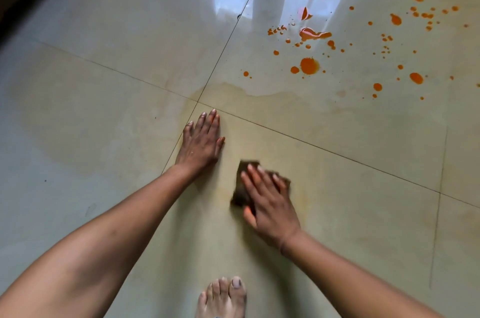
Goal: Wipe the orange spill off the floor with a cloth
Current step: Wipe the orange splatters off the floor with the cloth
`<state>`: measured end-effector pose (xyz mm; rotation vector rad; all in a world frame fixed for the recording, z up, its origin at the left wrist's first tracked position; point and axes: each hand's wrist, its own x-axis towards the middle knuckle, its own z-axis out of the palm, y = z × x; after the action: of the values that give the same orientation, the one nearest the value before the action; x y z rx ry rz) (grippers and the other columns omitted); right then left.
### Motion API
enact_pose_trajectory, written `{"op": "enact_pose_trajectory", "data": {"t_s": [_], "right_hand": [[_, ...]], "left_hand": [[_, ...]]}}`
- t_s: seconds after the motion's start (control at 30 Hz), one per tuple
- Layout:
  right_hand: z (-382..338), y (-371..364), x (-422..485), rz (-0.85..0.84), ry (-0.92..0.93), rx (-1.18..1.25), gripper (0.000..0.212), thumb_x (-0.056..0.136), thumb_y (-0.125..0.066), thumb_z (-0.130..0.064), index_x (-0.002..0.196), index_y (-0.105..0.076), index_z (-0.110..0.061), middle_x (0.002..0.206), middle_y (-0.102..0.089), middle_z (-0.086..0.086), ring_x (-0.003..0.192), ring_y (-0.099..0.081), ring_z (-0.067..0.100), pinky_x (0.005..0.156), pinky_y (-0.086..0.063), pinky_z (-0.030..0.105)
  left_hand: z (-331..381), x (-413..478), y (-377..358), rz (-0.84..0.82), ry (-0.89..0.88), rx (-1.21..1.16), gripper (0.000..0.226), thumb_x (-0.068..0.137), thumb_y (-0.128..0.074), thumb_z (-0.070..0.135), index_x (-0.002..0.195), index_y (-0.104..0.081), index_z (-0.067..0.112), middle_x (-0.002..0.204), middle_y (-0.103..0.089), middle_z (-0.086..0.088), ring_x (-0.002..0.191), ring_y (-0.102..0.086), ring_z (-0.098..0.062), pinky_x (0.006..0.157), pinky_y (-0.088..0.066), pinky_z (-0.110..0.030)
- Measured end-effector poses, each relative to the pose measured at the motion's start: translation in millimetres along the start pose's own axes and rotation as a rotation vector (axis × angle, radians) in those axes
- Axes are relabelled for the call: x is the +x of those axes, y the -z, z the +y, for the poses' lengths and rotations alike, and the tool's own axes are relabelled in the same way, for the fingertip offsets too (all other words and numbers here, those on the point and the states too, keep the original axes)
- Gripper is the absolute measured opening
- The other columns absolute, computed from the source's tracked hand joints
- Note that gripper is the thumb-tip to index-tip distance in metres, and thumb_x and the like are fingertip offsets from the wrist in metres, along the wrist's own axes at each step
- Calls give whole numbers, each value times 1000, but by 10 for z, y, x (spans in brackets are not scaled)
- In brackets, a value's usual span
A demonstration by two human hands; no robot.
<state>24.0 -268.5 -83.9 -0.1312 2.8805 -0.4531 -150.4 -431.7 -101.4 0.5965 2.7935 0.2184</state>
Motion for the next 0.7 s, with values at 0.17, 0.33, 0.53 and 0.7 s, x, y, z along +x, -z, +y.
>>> {"op": "enact_pose_trajectory", "data": {"t_s": [0.17, 0.33, 0.53, 0.7], "right_hand": [[519, 198, 500, 89, -194, -34, 75, 77, -43, -47, 146, -37, -19, 154, -33, 6, 140, -33, 25, 111, -16, 41], [-52, 55, 551, 16, 58, -36, 76, 76, -49, -46, 146, -37, -20, 155, -31, 5, 143, -27, 23, 113, -19, 43], [493, 404, 1410, 78, -173, -25, 73, 78, -42, -47, 146, -38, -21, 154, -33, 4, 141, -31, 22, 112, -15, 41], [179, 319, 1301, -25, 19, -49, 76, 78, -48, -44, 149, -32, -23, 158, -25, 1, 146, -20, 19, 114, -19, 42]], "left_hand": [[-33, 244, 99, 6, -27, 21, 62, 100, -34, 37, 153, -11, 12, 162, -6, -2, 148, -4, -21, 117, -7, -45], [-196, 671, 255, 58, 0, -4, 60, 100, -38, 33, 152, -19, 11, 161, -12, -3, 148, -10, -22, 115, -8, -44], [-373, 1236, 431, 48, -13, 42, 59, 100, -36, 33, 152, -19, 11, 161, -12, -3, 148, -10, -22, 115, -8, -44], [-488, 1466, 421, 52, -20, 15, 63, 93, -27, 43, 145, -36, 8, 155, -31, -7, 142, -30, -27, 111, -24, -49]]}}
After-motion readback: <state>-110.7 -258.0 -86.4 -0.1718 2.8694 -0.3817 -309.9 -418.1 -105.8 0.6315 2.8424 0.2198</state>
